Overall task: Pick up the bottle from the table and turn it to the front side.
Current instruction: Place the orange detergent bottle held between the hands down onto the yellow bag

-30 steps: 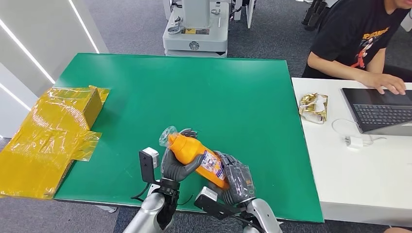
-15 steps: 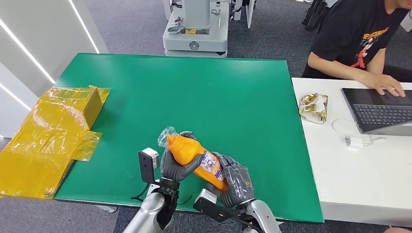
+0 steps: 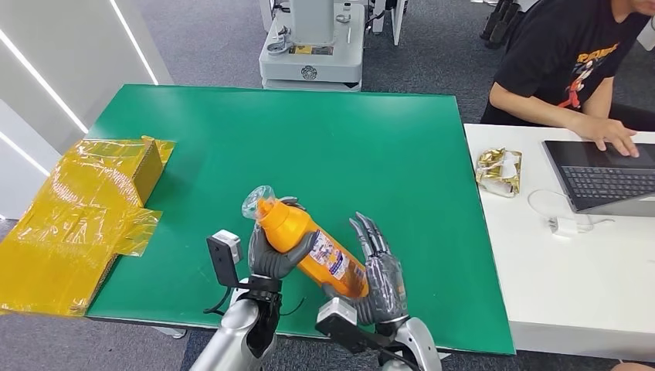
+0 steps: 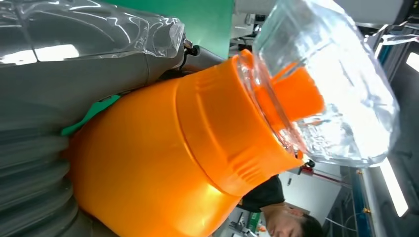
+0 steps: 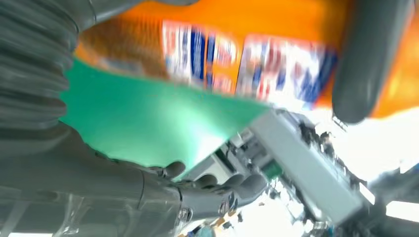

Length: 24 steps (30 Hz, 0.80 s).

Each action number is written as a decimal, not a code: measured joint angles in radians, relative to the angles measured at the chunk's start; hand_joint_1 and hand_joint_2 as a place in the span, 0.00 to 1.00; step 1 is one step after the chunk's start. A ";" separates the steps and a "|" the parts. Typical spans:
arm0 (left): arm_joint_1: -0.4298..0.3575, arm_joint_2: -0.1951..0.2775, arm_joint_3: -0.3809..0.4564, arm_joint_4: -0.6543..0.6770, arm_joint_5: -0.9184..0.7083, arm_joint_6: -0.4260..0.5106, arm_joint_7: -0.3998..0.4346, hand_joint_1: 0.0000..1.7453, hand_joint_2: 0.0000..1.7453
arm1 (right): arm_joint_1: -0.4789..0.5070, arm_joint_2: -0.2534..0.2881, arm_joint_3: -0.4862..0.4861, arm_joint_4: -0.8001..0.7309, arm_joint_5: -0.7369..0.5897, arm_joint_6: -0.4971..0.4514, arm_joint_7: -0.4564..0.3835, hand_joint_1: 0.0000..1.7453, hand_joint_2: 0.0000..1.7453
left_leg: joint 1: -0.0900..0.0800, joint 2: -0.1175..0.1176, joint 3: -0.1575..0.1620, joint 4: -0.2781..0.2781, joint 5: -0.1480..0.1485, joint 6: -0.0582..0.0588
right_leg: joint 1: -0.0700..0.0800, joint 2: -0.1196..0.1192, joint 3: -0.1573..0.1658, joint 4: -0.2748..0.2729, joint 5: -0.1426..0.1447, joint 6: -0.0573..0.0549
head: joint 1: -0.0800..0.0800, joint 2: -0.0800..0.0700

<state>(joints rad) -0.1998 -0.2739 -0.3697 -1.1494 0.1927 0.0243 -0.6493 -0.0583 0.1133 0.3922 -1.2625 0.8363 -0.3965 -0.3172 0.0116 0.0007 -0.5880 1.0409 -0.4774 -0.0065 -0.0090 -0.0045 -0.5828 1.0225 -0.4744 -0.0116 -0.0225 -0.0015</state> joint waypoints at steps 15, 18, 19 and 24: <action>-0.017 0.032 0.033 -0.168 -0.174 0.226 -0.006 1.00 1.00 | 0.082 0.001 0.026 -0.202 -0.330 -0.201 -0.184 0.00 1.00 | 0.000 0.000 0.000 0.000 0.000 0.000 | 0.000 0.000 0.000 0.000 0.000 0.000 | 0.000 0.000; -0.016 0.046 0.047 -0.190 -0.174 0.234 0.001 1.00 1.00 | 0.089 0.001 0.026 -0.234 -0.367 -0.229 -0.207 0.00 1.00 | 0.000 0.000 0.000 0.000 0.000 0.000 | 0.000 0.000 0.000 0.000 0.000 0.000 | 0.000 0.000; -0.016 0.052 0.052 -0.197 -0.176 0.241 0.004 1.00 1.00 | 0.092 0.000 0.026 -0.242 -0.387 -0.242 -0.219 0.00 1.00 | 0.000 0.000 0.000 0.000 0.000 0.000 | 0.000 0.000 0.000 0.000 0.000 0.000 | 0.000 0.000; -0.014 0.085 0.078 -0.225 -0.207 0.282 0.006 1.00 1.00 | 0.101 0.000 0.026 -0.270 -0.445 -0.274 -0.251 0.00 1.00 | 0.000 0.000 0.000 0.000 0.000 0.000 | 0.000 0.000 0.000 0.000 0.000 0.000 | 0.000 0.000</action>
<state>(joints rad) -0.2134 -0.1893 -0.2913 -1.3747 -0.0147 0.3059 -0.6432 0.0430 0.1134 0.4177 -1.5324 0.3911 -0.6704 -0.5684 0.0117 0.0005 -0.5882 1.0407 -0.4773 -0.0066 -0.0089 -0.0049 -0.5828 1.0227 -0.4744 -0.0116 -0.0225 -0.0015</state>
